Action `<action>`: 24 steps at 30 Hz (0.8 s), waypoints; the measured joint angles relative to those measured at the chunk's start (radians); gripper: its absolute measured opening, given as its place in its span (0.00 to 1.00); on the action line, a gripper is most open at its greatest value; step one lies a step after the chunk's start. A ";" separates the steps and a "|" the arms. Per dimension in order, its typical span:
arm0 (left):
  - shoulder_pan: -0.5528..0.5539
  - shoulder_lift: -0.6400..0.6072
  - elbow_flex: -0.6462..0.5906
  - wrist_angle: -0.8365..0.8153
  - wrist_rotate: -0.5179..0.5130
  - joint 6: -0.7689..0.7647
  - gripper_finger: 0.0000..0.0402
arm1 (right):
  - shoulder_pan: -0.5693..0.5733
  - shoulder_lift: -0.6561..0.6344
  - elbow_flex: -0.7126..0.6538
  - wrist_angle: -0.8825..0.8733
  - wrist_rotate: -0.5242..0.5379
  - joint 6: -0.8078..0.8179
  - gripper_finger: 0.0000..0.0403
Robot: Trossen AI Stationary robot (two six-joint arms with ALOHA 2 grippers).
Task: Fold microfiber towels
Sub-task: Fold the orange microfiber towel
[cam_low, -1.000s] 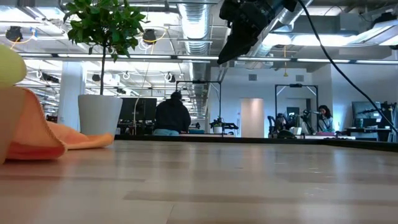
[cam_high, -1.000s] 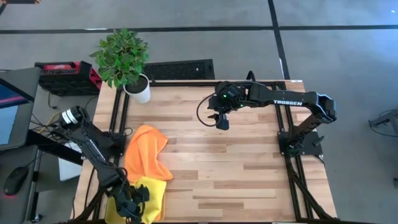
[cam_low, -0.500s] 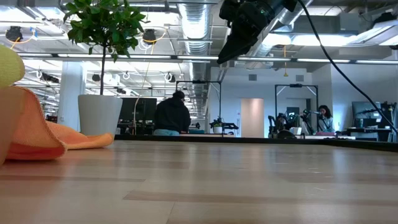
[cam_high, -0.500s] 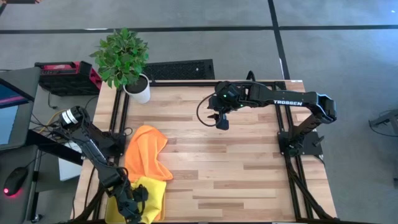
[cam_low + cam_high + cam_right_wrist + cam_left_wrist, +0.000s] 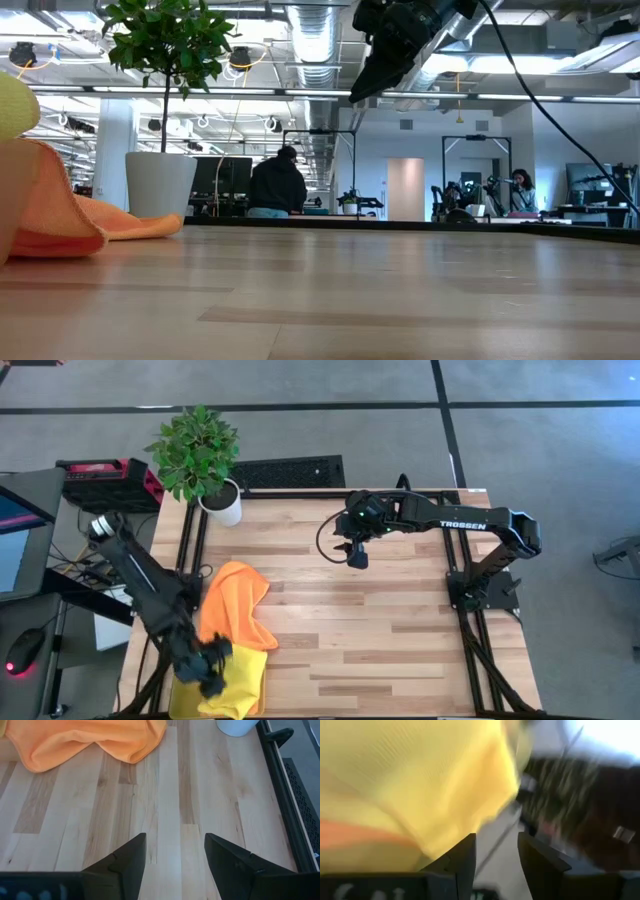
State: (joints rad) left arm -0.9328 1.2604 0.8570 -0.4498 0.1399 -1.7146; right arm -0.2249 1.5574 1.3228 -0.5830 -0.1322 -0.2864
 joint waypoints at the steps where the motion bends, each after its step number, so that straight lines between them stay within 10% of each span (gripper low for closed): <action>1: 0.006 -0.040 0.000 -0.045 -0.068 -0.013 0.34 | 0.000 0.000 0.000 0.001 -0.004 0.000 0.56; 8: 0.065 -0.252 0.000 -0.476 -0.481 -0.338 0.34 | 0.024 0.000 0.000 0.015 -0.064 -0.035 0.56; 24: 0.276 -0.277 -0.176 -0.488 -0.320 -0.539 0.34 | 0.028 0.000 0.000 0.014 -0.062 -0.038 0.56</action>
State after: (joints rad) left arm -0.6565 0.9830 0.6808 -0.9382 -0.1802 -2.2537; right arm -0.1967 1.5574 1.3228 -0.5686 -0.1945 -0.3248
